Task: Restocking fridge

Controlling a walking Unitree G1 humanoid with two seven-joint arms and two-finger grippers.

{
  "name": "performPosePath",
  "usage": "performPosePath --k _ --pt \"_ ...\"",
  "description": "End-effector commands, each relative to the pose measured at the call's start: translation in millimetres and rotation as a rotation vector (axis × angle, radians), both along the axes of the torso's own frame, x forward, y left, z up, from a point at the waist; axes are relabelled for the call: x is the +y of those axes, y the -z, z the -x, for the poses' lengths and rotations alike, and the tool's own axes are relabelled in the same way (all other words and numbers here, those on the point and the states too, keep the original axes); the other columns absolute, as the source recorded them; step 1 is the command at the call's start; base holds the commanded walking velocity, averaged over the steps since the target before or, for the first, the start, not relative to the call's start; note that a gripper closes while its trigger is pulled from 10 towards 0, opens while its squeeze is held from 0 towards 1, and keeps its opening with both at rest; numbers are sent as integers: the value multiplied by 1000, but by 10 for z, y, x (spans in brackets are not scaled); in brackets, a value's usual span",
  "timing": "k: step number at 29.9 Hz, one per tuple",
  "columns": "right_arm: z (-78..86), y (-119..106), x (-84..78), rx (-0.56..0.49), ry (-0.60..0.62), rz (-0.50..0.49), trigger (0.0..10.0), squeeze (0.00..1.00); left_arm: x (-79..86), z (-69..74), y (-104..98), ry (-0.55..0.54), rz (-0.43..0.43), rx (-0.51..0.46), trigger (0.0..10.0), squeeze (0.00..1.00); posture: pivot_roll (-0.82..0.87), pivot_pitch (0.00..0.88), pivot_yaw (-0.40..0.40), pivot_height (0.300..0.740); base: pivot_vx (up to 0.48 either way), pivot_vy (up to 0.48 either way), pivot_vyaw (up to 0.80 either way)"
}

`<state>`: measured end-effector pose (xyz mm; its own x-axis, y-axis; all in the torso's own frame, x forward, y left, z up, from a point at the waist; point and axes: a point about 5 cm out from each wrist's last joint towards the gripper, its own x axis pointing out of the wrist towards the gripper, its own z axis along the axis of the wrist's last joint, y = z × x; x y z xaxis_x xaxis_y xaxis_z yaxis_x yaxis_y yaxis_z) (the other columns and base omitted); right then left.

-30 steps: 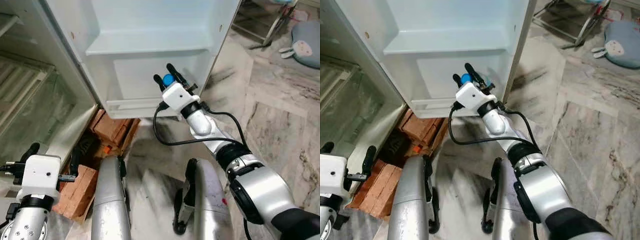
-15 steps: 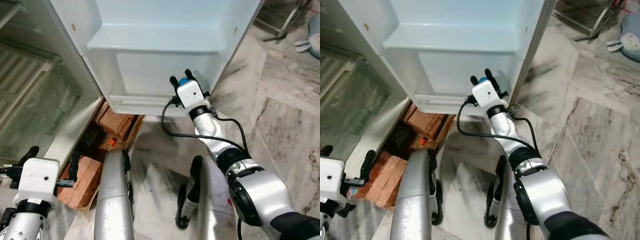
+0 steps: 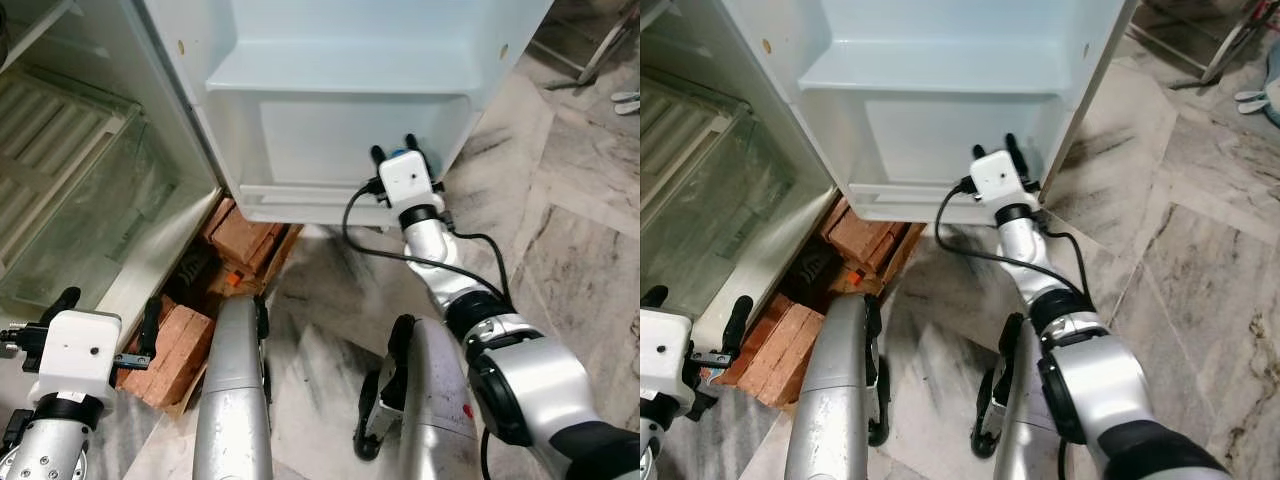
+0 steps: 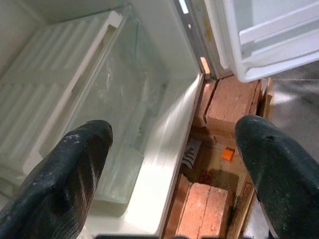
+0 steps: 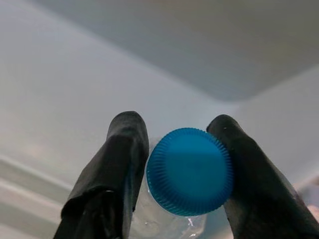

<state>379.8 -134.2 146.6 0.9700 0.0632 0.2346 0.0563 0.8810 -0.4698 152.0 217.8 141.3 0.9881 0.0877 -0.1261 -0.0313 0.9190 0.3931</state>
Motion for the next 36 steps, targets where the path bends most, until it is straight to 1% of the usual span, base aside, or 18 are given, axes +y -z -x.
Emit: performPosePath --k 1,5,10,16,19,26,28,29,30,32,34,35,36 --pt "73 293 -322 140 172 39 10000 1000 1 24 54 5 -1 38 10000 0 407 320 10 541 0 0 0" --pt "49 238 -413 131 217 27 10000 1000 6 28 58 4 -1 40 10000 0 410 321 10 541 0 0 0" --pt "28 184 -443 112 237 29 10000 1000 7 35 62 3 -2 43 10000 0 411 321 11 541 0 0 0" --pt "13 156 -346 96 193 43 10000 1000 11 10 92 4 1 48 10000 0 403 312 6 541 0 0 0" --pt "7 132 -299 79 161 74 10000 1000 6 -15 113 3 4 48 10000 0 394 303 -2 541 0 0 0" --pt "-31 29 -288 47 145 62 10000 1000 2 -75 159 -1 9 39 10000 0 380 278 -23 541 0 0 0" --pt "-56 -36 -284 42 134 -15 10000 1000 -3 -139 148 -10 11 9 10000 0 363 247 -38 541 0 0 0" --pt "-57 -39 -280 42 131 -25 10000 1000 -6 -151 145 -11 11 3 10000 0 363 247 -38 541 0 0 0" --pt "-50 -34 -252 45 109 -60 10000 1000 -22 -186 141 -16 19 -9 10000 0 351 230 -45 541 0 0 0" --pt "-46 -19 -229 55 94 -85 10000 1000 -37 -232 152 -18 23 -16 10000 0 338 211 -50 541 0 0 0" --pt "-45 -12 -220 60 89 -92 10000 1000 -42 -249 157 -17 23 -18 10000 0 338 211 -50 541 0 0 0" --pt "-14 36 -139 74 34 -140 10000 1000 -85 -340 171 -7 37 -36 10000 0 309 167 -62 541 0 0 0" --pt "7 62 -97 79 4 -165 10000 1000 -102 -378 174 -2 44 -45 10000 0 304 160 -63 541 0 0 0"
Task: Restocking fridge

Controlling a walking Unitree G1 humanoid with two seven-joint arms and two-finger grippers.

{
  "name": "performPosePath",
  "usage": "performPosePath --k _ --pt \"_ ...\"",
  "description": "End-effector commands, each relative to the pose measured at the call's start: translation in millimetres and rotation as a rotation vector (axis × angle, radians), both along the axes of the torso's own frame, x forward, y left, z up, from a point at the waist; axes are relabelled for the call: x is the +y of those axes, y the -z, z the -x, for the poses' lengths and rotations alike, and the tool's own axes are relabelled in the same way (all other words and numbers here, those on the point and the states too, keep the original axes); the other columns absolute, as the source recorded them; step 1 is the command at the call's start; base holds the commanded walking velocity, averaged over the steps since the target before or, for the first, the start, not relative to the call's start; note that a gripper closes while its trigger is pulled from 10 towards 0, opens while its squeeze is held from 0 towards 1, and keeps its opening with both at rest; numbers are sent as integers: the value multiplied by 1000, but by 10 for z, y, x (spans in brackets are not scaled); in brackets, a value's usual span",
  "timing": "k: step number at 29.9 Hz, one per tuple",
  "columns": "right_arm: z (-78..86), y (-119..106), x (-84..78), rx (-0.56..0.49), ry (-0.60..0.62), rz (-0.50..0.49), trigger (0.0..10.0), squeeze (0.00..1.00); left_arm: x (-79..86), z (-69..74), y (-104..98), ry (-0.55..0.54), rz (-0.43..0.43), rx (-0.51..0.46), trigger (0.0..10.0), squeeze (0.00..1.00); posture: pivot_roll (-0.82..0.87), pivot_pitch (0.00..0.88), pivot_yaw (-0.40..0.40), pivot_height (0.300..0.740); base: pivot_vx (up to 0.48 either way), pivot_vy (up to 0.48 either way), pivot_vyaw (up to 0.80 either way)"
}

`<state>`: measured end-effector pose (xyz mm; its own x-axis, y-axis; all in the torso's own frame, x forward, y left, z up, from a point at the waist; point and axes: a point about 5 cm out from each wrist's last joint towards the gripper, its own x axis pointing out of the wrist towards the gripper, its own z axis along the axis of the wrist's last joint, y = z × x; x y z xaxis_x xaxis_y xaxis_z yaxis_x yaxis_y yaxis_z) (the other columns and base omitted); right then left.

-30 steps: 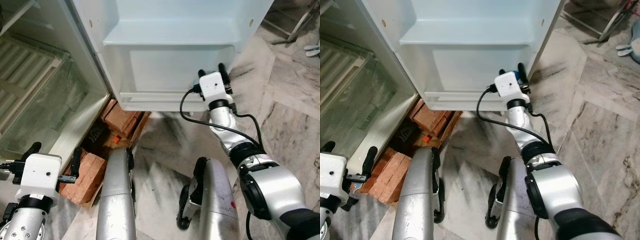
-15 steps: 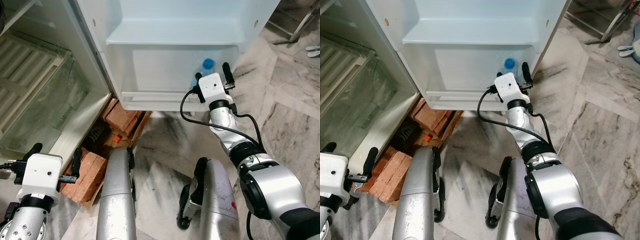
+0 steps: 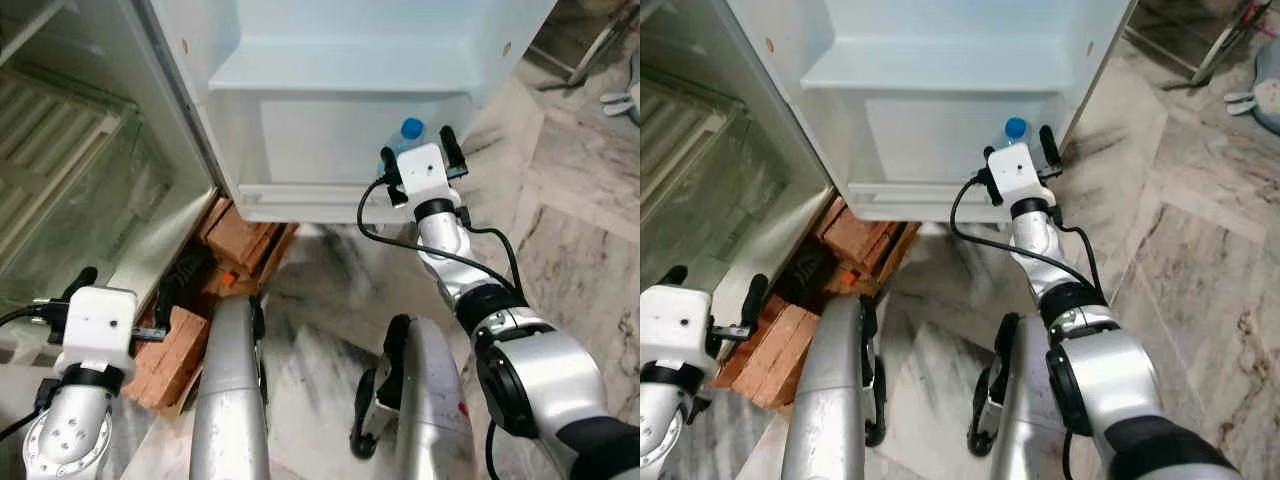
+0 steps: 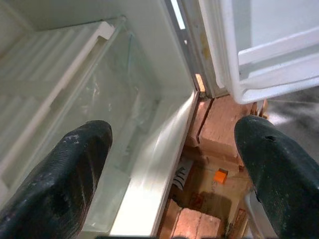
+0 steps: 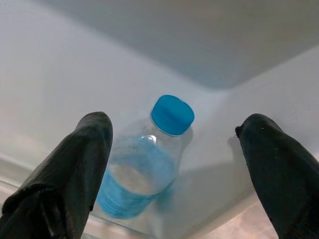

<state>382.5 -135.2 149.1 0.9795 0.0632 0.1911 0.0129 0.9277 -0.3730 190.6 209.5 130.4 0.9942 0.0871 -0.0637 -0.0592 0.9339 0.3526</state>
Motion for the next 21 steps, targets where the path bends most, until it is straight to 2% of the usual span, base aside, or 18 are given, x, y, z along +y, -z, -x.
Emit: performPosePath --k 1,2,3,4,5,7,8,9,10,11,12,14,16,21 --pt "79 131 -11 36 -35 -100 10000 1000 -34 -54 67 5 9 6 10000 0 289 142 -64 541 0 0 0" --pt "129 173 68 46 -101 -146 10000 576 -36 -93 70 6 12 -4 10000 0 269 123 -64 541 0 0 0" --pt "129 173 68 46 -101 -146 10000 576 -36 -93 70 6 12 -4 10000 0 269 123 -64 541 0 0 0" --pt "184 197 126 40 -154 -168 10000 0 -38 -122 83 7 13 -9 10000 0 256 110 -64 541 0 0 0" --pt "271 220 181 23 -218 -181 10000 0 -48 -142 109 8 15 -11 10000 0 234 89 -63 541 0 0 0" --pt "305 237 207 24 -248 -193 10000 0 -53 -170 134 8 15 -10 10000 0 228 81 -63 541 0 0 0" --pt "405 243 216 -11 -284 -190 10000 0 -66 -189 159 2 6 -15 10000 0 214 56 -64 541 0 0 0" --pt "405 243 216 -11 -284 -190 10000 0 -66 -189 159 2 6 -15 10000 0 214 56 -64 541 0 0 0" --pt "487 274 223 -23 -305 -183 10000 0 -77 -221 185 -6 0 -20 10000 0 205 32 -64 541 0 0 0" --pt "538 319 195 -5 -280 -225 10000 0 -89 -243 194 -12 5 -24 10000 0 200 13 -64 541 0 0 0" --pt "538 319 195 -5 -280 -225 10000 0 -89 -243 194 -12 5 -24 10000 0 200 13 -64 541 0 0 0" --pt "729 410 116 19 -226 -294 10000 0 -127 -295 209 -20 27 -41 10000 0 196 0 -62 541 0 0 0" --pt "830 454 63 25 -184 -325 10000 0 -140 -325 228 -22 37 -47 10000 0 189 0 -56 541 0 0 0" --pt "979 532 -25 62 -135 -399 10000 0 -140 -393 301 -14 64 -52 10000 0 152 0 -39 541 0 0 0"
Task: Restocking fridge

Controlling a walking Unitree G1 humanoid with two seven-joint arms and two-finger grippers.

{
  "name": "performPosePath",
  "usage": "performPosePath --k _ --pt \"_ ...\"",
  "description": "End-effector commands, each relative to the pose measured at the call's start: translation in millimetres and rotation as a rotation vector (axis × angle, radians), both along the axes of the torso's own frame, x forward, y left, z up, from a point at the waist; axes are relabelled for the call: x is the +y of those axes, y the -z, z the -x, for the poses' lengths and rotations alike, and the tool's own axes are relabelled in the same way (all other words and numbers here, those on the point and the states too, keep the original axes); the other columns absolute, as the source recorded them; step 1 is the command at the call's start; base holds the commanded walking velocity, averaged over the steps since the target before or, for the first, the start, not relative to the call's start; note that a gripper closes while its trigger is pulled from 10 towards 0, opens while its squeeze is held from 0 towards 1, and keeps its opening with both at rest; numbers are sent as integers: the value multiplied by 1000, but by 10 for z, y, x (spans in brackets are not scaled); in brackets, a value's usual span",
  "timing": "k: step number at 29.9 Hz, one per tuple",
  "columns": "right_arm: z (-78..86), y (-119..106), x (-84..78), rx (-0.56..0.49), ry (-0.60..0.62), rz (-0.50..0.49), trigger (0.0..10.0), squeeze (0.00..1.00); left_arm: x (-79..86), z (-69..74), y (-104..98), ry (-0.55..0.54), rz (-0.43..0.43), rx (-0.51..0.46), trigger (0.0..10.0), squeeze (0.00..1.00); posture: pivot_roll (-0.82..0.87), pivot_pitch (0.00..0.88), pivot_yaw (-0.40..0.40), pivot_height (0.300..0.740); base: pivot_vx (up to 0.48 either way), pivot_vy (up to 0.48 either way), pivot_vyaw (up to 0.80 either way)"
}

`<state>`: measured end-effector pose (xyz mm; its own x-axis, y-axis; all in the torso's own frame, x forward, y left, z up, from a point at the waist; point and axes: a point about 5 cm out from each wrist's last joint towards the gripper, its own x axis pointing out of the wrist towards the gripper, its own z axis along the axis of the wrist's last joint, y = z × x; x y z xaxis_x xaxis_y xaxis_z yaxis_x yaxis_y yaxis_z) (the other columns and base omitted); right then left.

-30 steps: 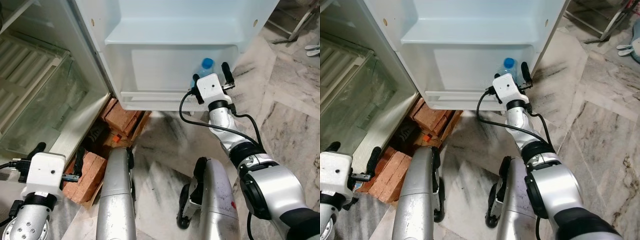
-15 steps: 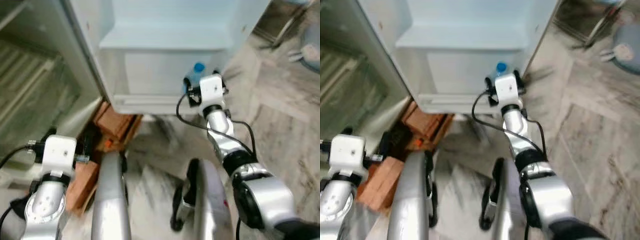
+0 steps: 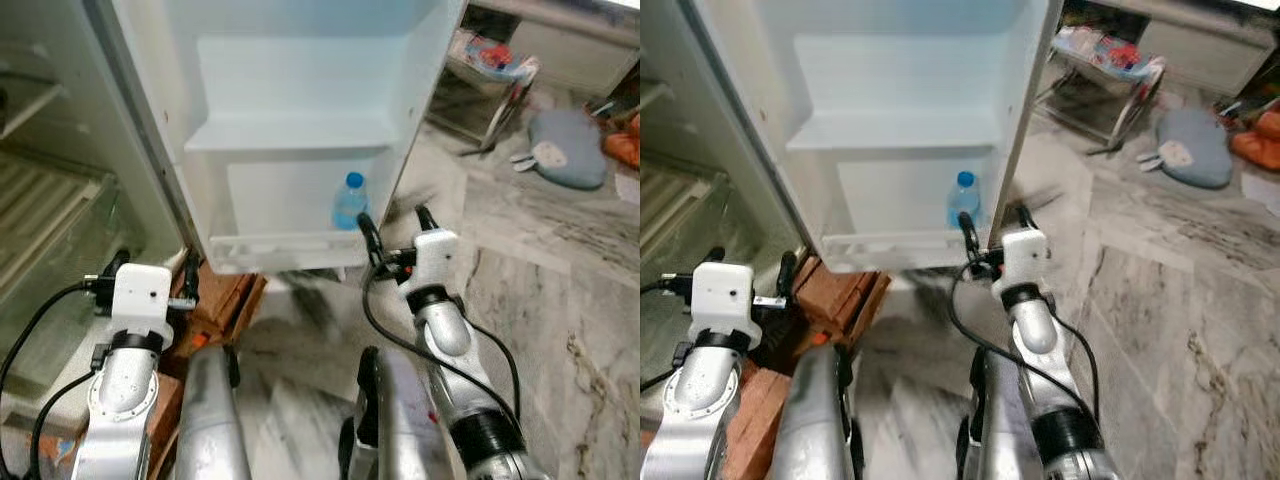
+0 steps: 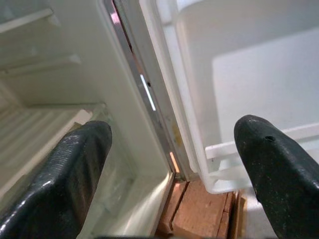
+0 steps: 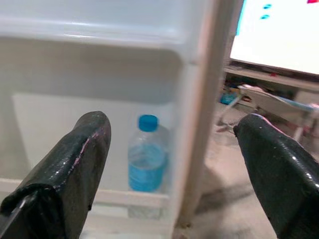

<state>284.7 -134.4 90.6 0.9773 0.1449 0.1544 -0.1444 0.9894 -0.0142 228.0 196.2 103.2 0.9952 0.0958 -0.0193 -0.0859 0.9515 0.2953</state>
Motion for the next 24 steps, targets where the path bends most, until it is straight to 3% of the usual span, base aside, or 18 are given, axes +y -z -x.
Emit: performPosePath --k 1,8,16,21,24 --pt "9 -53 -36 -6 17 -48 10000 0 -6 -28 39 -4 5 -2 10000 0 152 0 -39 541 0 0 0" --pt "-108 -139 -59 7 22 -37 10000 0 -47 -240 23 3 8 -49 10000 0 149 0 -36 584 0 0 0" --pt "-156 -188 -120 -1 20 -5 10000 0 49 -219 29 -36 -16 -52 10000 0 141 0 -24 628 0 0 0" --pt "-123 -129 -186 40 43 -9 10000 0 51 -169 173 -34 7 -7 10000 0 136 0 -42 658 0 0 0" --pt "-102 -54 -190 70 42 -11 10000 0 -26 -222 217 11 20 -2 10000 0 145 0 -86 678 0 0 0"
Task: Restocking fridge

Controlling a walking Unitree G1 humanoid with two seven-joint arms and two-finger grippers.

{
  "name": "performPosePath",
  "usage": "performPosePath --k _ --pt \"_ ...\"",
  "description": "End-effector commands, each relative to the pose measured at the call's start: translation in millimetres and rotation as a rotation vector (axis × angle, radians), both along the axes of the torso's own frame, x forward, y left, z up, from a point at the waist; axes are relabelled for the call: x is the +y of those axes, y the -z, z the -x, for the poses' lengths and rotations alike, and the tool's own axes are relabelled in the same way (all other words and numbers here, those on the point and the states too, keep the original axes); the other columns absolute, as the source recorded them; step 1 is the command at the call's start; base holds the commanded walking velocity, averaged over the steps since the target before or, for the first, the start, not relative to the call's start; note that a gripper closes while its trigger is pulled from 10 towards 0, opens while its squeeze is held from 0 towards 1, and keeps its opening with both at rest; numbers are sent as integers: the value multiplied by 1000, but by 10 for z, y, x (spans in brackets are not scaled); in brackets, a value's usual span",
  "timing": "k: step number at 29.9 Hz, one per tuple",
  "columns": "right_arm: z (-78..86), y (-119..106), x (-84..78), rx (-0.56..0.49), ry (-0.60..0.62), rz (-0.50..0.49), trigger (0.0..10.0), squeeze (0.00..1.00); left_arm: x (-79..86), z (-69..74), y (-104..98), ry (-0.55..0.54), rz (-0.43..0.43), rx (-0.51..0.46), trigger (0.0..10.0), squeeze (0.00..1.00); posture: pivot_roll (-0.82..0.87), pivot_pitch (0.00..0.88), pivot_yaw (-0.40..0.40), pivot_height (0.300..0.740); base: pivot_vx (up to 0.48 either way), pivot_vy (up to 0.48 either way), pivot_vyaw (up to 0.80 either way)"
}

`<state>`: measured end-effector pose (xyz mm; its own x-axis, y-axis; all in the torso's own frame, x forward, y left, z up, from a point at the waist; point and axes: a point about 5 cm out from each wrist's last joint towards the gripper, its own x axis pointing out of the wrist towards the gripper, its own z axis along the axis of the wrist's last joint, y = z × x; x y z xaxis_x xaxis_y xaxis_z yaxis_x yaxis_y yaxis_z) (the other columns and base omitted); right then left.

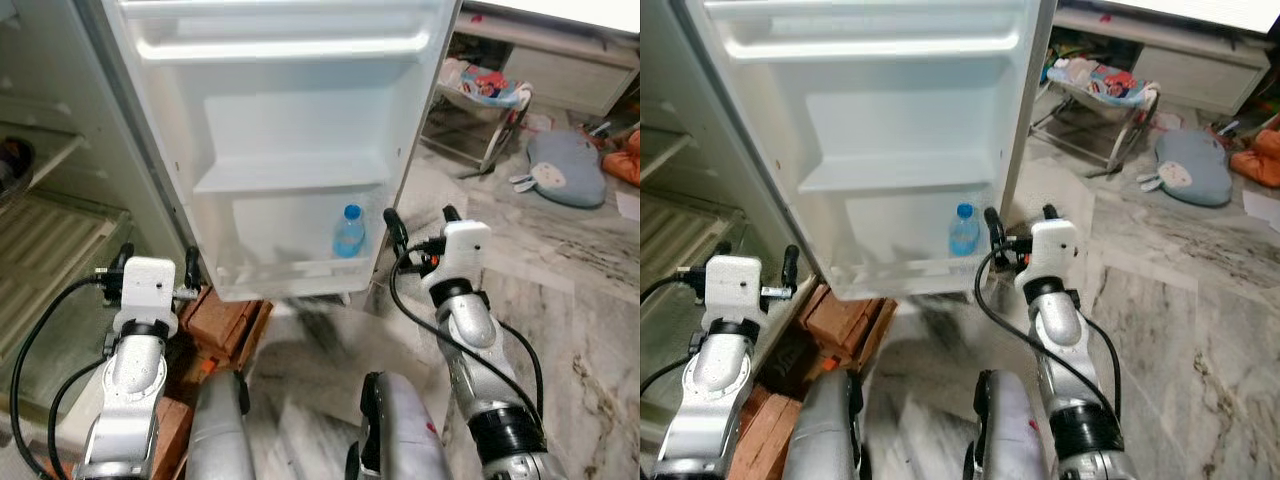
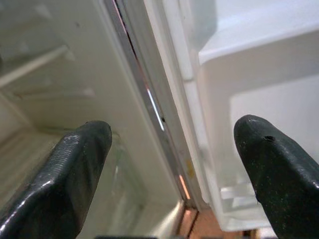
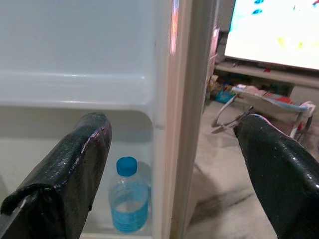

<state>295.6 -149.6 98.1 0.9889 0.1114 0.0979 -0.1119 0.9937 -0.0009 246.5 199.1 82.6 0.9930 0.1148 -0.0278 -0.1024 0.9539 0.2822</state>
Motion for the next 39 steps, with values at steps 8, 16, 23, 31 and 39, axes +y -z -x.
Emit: performPosePath --k 8,16,23,31,39 --pt "-21 198 -194 77 68 45 10000 0 -266 -191 -8 96 33 -28 10000 0 144 0 -64 728 0 0 0" --pt "-146 60 -94 41 44 47 10000 0 -243 -265 1 83 21 -37 10000 0 133 0 -46 740 0 0 0" --pt "-68 181 -39 77 24 49 10000 0 -246 -199 62 65 19 -7 10000 0 138 0 -57 740 0 0 0" --pt "52 299 -3 134 6 14 10000 0 -251 -155 106 50 34 -6 10000 0 142 0 -79 740 0 -222 0" --pt "33 284 -45 141 7 -6 10000 0 -305 -106 120 75 21 4 10000 0 152 0 -79 740 0 -416 0"
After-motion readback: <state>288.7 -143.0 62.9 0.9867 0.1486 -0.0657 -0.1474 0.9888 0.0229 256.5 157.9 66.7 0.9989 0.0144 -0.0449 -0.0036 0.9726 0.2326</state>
